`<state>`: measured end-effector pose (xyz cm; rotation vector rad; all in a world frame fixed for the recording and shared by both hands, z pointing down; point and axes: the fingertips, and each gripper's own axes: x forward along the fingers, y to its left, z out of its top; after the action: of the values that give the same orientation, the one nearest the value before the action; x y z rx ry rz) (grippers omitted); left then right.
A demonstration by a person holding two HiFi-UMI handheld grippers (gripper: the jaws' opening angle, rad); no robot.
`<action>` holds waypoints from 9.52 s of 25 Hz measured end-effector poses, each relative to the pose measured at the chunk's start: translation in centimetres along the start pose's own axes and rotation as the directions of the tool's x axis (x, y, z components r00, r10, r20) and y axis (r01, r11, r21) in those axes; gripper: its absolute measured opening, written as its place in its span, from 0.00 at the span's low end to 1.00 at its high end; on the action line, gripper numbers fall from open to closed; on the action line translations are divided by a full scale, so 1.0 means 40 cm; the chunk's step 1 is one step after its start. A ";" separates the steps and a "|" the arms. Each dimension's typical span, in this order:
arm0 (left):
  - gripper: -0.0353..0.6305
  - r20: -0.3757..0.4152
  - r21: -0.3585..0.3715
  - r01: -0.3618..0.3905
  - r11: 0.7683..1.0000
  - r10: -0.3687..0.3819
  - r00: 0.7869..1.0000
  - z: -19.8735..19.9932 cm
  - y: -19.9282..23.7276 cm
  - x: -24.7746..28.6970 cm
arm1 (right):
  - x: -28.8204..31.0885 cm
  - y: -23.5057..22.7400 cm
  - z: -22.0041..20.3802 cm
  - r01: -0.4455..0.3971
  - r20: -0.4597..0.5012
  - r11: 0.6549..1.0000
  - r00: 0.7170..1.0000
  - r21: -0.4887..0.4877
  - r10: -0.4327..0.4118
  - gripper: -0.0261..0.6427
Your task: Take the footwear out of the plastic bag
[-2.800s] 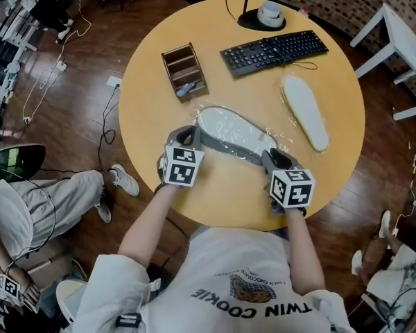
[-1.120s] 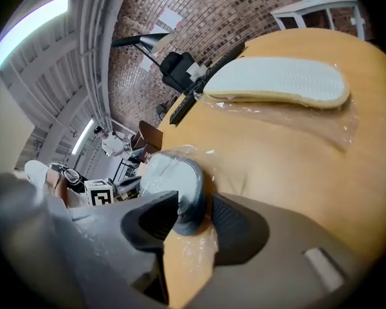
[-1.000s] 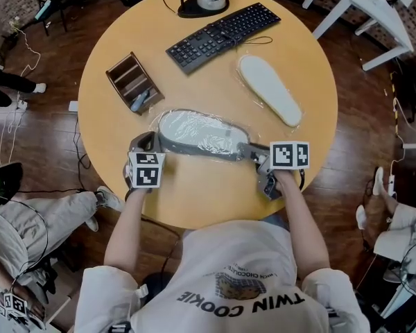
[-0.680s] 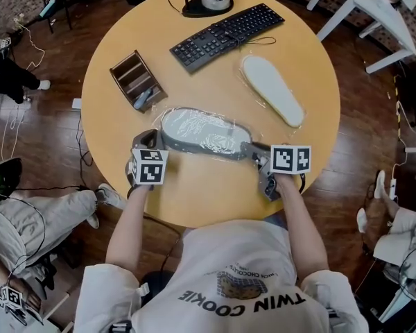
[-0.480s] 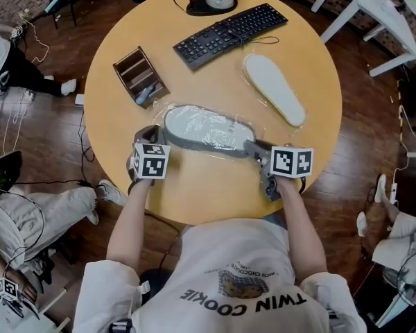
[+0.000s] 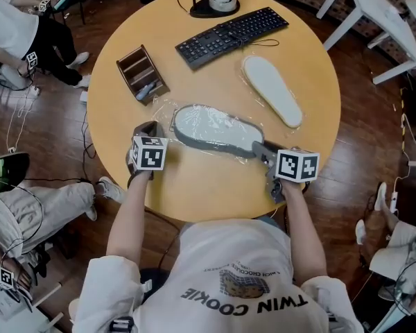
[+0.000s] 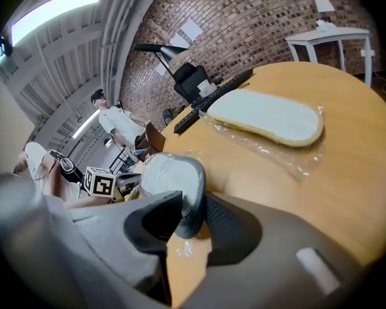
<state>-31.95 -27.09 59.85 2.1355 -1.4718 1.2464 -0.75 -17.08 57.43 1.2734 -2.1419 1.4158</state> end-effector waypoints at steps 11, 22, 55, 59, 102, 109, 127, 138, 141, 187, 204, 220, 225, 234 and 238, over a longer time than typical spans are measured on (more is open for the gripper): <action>0.06 -0.029 0.000 -0.033 0.999 0.033 0.999 -0.001 -0.004 -0.002 | -0.050 -0.059 -0.003 0.012 0.000 1.000 1.000 -0.011 -0.012 0.20; 0.06 -0.047 -0.013 -0.048 0.999 0.048 0.998 0.000 0.004 0.006 | -0.077 -0.112 -0.004 0.020 -0.010 1.000 1.000 0.001 -0.020 0.21; 0.06 0.097 0.011 0.140 0.990 -0.141 0.985 0.066 -0.269 -0.065 | -0.065 -0.116 0.002 0.014 -0.020 0.999 1.000 -0.041 -0.015 0.21; 0.06 0.082 0.017 0.134 0.991 -0.135 0.987 0.060 -0.271 -0.060 | -0.070 -0.115 0.004 0.010 -0.013 0.999 1.000 -0.043 -0.011 0.21; 0.06 -0.020 0.006 0.043 0.999 -0.043 0.999 0.048 -0.270 -0.045 | -0.299 -0.234 -0.012 -0.066 0.063 0.996 0.996 0.053 0.063 0.17; 0.06 -0.029 -0.007 0.035 0.999 -0.035 0.999 0.048 -0.269 -0.041 | -0.365 -0.206 0.003 -0.242 0.155 0.958 0.963 0.156 0.218 0.14; 0.06 -0.026 -0.009 0.059 0.998 -0.059 0.998 0.056 -0.267 -0.041 | -0.543 -0.173 0.075 -0.316 0.287 0.934 0.922 0.170 0.260 0.13; 0.06 -0.012 -0.012 0.080 0.997 -0.080 0.997 0.055 -0.268 -0.037 | -0.590 -0.115 0.143 -0.373 0.352 0.919 0.883 0.125 0.311 0.13; 0.06 -0.005 -0.017 0.089 0.996 -0.089 0.996 0.055 -0.266 -0.038 | -0.562 -0.075 0.164 -0.411 0.356 0.905 0.867 0.111 0.350 0.13; 0.06 0.106 -0.007 0.205 0.979 -0.203 0.973 0.050 -0.261 -0.055 | 0.078 0.156 0.138 -0.329 0.107 0.936 0.942 0.121 0.318 0.13; 0.06 0.180 -0.074 0.299 0.951 -0.283 0.942 0.064 -0.302 -0.142 | 0.106 0.113 0.093 -0.062 0.074 0.989 0.995 -0.134 0.073 0.15; 0.06 0.268 -0.218 0.141 0.966 -0.079 0.960 0.222 -0.469 -0.254 | 0.109 0.091 0.054 -0.084 -0.082 0.853 0.995 -0.516 0.048 0.29; 0.06 0.262 -0.308 0.037 0.951 0.048 0.964 0.255 -0.560 -0.286 | 0.076 0.052 0.042 -0.172 -0.133 0.807 0.984 -0.565 0.117 0.31; 0.06 0.258 -0.468 -0.092 0.879 0.236 0.937 0.303 -0.698 -0.391 | -0.126 0.044 0.029 -0.324 -0.188 0.669 0.945 -0.669 0.268 0.30; 0.06 0.262 -0.498 -0.115 0.860 0.275 0.925 0.307 -0.746 -0.432 | -0.203 0.056 0.015 -0.360 -0.209 0.618 0.929 -0.699 0.305 0.30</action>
<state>-2.20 -10.41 46.50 1.9394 -1.9348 0.5002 2.29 -13.07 50.63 0.5143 -2.5708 0.5144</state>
